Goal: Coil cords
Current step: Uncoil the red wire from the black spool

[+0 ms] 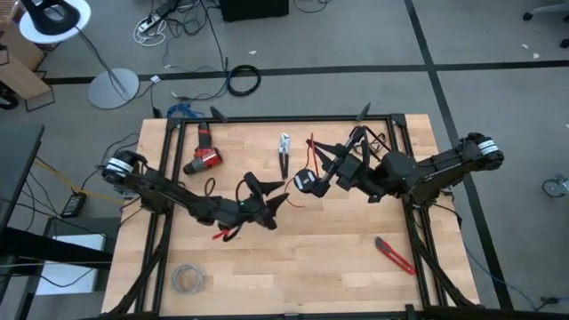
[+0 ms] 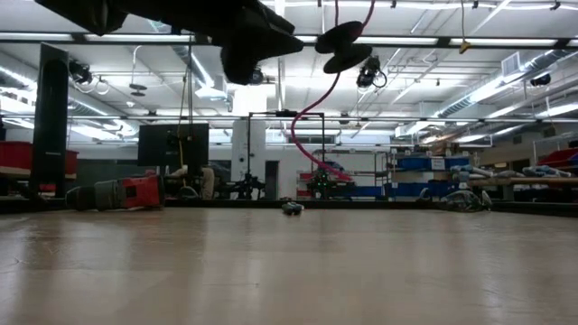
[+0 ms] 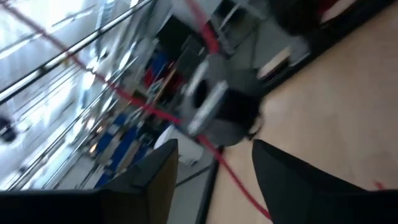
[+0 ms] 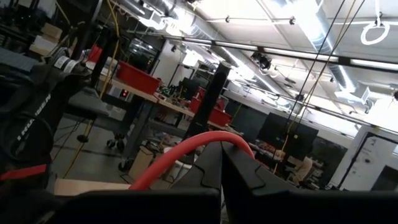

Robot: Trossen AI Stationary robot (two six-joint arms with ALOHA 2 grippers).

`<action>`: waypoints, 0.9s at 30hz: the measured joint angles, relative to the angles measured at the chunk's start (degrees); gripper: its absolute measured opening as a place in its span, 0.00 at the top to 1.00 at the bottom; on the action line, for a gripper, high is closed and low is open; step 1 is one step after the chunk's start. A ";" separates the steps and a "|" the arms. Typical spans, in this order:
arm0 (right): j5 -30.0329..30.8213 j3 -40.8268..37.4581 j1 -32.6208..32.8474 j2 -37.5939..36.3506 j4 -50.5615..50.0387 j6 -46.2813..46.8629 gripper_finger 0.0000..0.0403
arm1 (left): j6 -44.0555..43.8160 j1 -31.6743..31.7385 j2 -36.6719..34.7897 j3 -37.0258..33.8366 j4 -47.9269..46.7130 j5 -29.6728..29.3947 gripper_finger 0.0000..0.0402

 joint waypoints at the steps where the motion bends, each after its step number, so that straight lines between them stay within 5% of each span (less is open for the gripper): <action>1: 0.00 0.00 0.04 0.00 0.00 0.00 1.00 | -0.02 0.18 0.31 0.52 0.08 -0.06 0.51; 9: 0.00 0.00 0.83 0.00 0.20 -0.02 1.00 | -0.05 2.10 0.36 1.46 -0.87 0.36 0.62; 27: -2.86 0.00 0.81 0.07 0.85 2.90 1.00 | -0.11 5.26 0.40 1.67 -2.70 7.89 0.63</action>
